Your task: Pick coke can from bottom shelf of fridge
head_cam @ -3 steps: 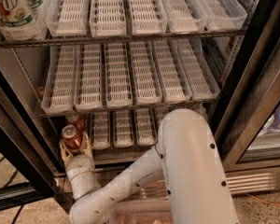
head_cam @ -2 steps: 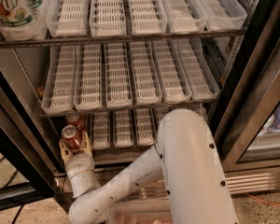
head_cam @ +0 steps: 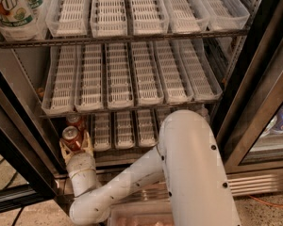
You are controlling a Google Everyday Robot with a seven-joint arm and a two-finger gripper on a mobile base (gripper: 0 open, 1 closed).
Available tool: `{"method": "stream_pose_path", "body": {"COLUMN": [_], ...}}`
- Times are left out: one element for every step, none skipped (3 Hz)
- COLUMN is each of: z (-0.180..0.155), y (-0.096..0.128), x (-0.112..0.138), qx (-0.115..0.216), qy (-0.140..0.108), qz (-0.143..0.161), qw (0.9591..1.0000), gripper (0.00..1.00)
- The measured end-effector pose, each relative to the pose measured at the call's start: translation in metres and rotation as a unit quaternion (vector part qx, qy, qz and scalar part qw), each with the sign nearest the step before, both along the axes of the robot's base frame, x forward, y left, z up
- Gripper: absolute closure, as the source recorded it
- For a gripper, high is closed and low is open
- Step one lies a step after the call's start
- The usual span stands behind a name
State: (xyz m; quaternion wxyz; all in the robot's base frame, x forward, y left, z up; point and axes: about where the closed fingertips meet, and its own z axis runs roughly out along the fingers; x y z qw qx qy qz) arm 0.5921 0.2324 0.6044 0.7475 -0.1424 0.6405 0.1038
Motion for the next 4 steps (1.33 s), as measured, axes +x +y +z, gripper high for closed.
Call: {"method": "stream_pose_path", "body": {"z": [-0.0039,-0.0077,-0.0091,-0.0091], "y": [-0.0014,-0.0026,-0.0026,-0.0026], "x": [0.0039,0.0071,0.0091,0.0091], "qx": [0.0,0.002,0.008,0.008], "qy": [0.005,0.012,0.023,0.023], "qz": [-0.004,-0.006,-0.001,-0.001], "qw": [1.0,0.9999,0.9997,0.9997], "gripper": [0.44,0.6,0.82,1.0]}}
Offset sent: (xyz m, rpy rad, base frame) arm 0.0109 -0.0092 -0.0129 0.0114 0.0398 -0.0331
